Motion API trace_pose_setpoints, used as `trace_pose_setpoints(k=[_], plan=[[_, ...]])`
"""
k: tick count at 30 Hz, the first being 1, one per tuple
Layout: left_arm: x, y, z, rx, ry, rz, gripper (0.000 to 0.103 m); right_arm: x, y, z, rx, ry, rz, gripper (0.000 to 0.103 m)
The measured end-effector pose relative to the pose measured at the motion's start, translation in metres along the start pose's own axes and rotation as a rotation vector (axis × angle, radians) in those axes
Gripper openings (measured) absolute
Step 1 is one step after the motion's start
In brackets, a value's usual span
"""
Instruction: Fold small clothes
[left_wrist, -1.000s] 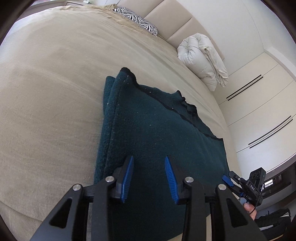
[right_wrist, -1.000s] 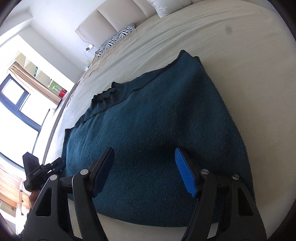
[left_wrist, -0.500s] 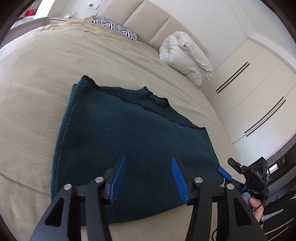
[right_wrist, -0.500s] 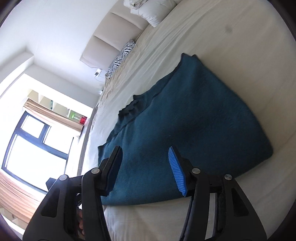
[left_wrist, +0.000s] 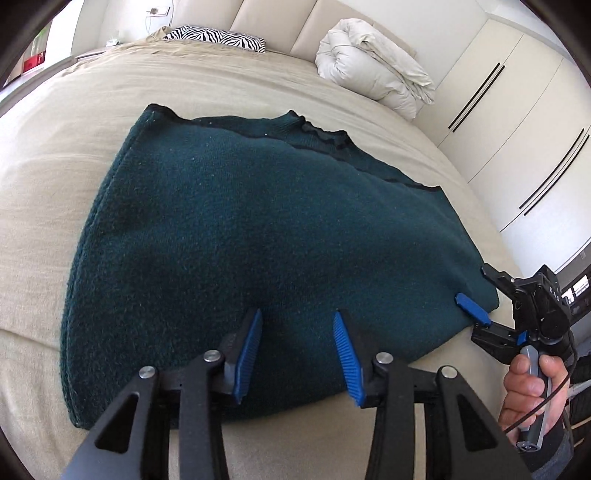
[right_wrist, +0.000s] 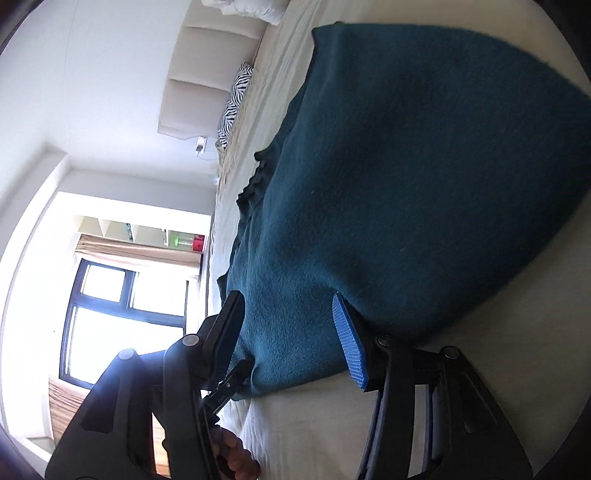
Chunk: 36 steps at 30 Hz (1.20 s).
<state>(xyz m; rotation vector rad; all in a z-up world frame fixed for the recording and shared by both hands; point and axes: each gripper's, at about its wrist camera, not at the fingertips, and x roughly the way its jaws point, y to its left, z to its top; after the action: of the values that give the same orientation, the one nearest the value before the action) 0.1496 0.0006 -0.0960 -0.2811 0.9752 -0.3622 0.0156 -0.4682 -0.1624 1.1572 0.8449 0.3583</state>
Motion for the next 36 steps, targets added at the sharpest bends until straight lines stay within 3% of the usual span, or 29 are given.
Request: trace_pose_setpoints(k=[10, 17, 22, 25, 31, 36], plan=[[0.002, -0.007, -0.001, 0.046, -0.003, 0.030, 0.044, -0.126, -0.040, 0.031, 0.072, -0.286, -0.113, 0.052], [0.002, -0.008, -0.001, 0.048, -0.001, 0.033, 0.044, -0.143, -0.019, 0.020, 0.011, -0.276, -0.116, 0.052], [-0.008, -0.011, 0.001, 0.047, 0.002, 0.049, 0.045, -0.112, 0.026, 0.015, -0.088, -0.191, -0.065, 0.052], [-0.021, -0.013, 0.012, 0.052, -0.041, 0.058, 0.050, -0.081, 0.046, 0.015, -0.132, -0.124, -0.051, 0.052], [-0.022, -0.005, 0.065, 0.056, -0.122, 0.096, 0.056, 0.010, 0.086, 0.021, -0.182, 0.000, -0.031, 0.052], [0.008, 0.022, 0.110, 0.009, -0.115, 0.143, 0.057, 0.084, 0.103, 0.024, -0.175, 0.104, -0.010, 0.052]])
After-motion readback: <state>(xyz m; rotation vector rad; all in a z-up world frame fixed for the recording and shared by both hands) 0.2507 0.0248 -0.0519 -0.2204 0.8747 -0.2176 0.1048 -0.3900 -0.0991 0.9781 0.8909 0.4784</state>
